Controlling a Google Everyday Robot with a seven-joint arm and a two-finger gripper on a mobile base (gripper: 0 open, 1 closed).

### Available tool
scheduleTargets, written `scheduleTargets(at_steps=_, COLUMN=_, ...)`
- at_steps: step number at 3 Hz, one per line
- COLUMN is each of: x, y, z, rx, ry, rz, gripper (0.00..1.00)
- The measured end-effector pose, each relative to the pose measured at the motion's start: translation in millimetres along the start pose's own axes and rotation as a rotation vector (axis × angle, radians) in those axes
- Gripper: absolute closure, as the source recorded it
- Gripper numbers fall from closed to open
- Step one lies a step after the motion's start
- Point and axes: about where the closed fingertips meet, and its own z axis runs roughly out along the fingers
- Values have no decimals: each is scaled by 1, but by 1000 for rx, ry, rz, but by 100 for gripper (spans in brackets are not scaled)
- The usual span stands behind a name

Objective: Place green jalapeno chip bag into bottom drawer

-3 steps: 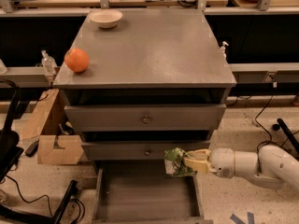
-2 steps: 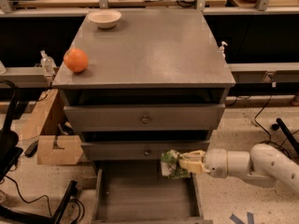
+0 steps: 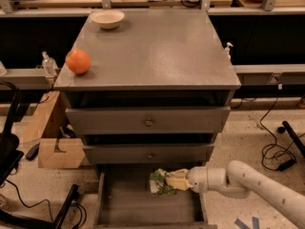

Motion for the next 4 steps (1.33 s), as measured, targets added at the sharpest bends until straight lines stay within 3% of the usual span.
scheduleTargets(at_steps=1, x=61, y=-41, z=44, rx=-35, ry=-42, rz=124, gripper=100)
scheduleTargets(at_steps=2, x=91, y=-67, z=71, rx=-26, ry=-35, rz=193, gripper=100)
scheduleTargets(at_steps=3, x=92, y=-67, z=73, rx=-29, ry=-37, rz=193, gripper=81)
scheduleTargets(at_steps=4, x=92, y=-66, z=76, rx=-35, ry=-36, rz=194, gripper=51)
